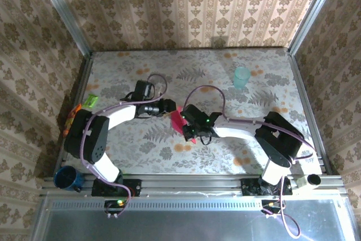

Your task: Fold a paper plane with a square sheet of paper (fold left side to right side)

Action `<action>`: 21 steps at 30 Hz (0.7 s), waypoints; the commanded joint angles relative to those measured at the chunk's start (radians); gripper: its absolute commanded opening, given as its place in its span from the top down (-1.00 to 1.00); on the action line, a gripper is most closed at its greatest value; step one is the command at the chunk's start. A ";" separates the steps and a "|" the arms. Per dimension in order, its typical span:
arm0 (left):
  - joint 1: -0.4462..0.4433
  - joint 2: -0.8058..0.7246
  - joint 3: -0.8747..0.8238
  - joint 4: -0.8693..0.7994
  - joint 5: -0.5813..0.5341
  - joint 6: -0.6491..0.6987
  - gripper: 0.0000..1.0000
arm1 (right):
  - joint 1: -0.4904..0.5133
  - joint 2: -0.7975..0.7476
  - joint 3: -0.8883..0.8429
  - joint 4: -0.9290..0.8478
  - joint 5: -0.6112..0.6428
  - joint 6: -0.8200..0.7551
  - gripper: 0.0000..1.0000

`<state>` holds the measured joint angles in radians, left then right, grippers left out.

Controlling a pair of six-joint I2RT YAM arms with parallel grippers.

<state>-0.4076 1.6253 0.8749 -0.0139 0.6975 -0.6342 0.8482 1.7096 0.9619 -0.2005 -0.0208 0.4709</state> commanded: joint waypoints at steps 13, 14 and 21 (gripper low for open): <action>0.077 -0.142 -0.191 0.097 0.066 -0.030 0.16 | -0.143 0.068 -0.130 0.409 -0.532 0.158 1.00; 0.071 -0.138 -0.200 0.105 0.065 -0.035 0.16 | -0.148 0.073 -0.137 0.433 -0.544 0.166 1.00; -0.001 -0.061 -0.219 0.171 0.040 -0.064 0.16 | -0.178 0.119 -0.182 0.579 -0.617 0.234 1.00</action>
<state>-0.3889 1.5345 0.6670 0.0998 0.7368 -0.6750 0.6788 1.8122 0.7929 0.2836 -0.5705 0.6621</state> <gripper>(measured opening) 0.421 0.065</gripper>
